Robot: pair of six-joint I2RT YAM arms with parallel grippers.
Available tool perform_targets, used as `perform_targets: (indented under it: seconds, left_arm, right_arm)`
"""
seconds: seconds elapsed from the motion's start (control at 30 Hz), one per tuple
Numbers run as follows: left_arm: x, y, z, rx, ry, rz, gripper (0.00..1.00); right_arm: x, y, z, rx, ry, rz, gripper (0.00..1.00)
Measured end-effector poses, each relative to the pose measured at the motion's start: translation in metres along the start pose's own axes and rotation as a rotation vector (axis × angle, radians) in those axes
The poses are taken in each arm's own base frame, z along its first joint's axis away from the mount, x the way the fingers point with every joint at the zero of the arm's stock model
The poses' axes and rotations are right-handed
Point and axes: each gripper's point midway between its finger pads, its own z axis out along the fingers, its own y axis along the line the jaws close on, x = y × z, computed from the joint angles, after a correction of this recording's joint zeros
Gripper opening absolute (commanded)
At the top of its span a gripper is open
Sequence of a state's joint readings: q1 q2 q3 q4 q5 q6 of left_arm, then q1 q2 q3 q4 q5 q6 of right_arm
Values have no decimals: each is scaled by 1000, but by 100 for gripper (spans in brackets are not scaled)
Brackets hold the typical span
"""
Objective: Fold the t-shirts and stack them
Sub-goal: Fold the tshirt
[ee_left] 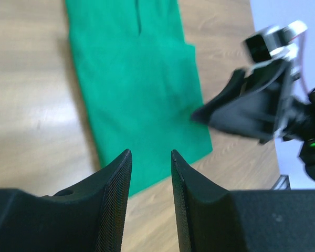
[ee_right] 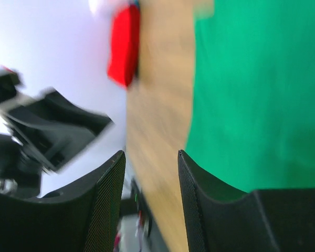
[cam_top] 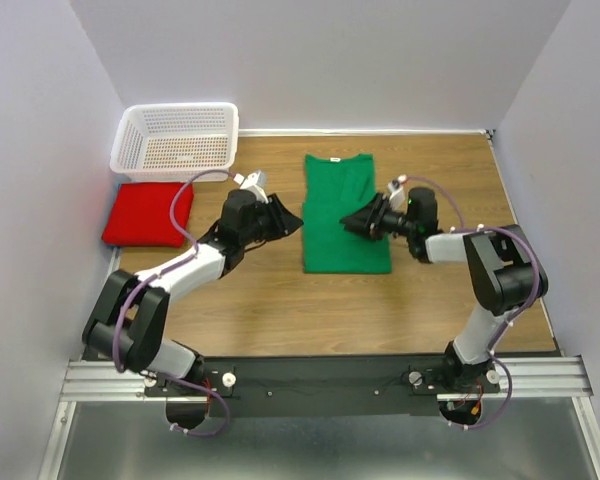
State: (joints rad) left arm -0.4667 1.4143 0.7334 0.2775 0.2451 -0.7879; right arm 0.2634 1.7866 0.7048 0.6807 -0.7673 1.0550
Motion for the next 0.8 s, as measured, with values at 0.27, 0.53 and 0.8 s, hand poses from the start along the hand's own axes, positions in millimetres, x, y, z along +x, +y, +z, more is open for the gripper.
perform_targets:
  seconds: [0.27, 0.53, 0.8]
  left_arm:
    - [-28, -5, 68, 7, 18, 31, 44]
    - [-8, 27, 138, -14, 115, 24, 43]
    - [5, 60, 151, -60, 152, -24, 43]
  right_arm:
    - [-115, 2, -18, -9, -200, -75, 52]
    - [-129, -82, -4, 99, -179, 46, 51]
    - [-134, -96, -8, 92, -175, 66, 51]
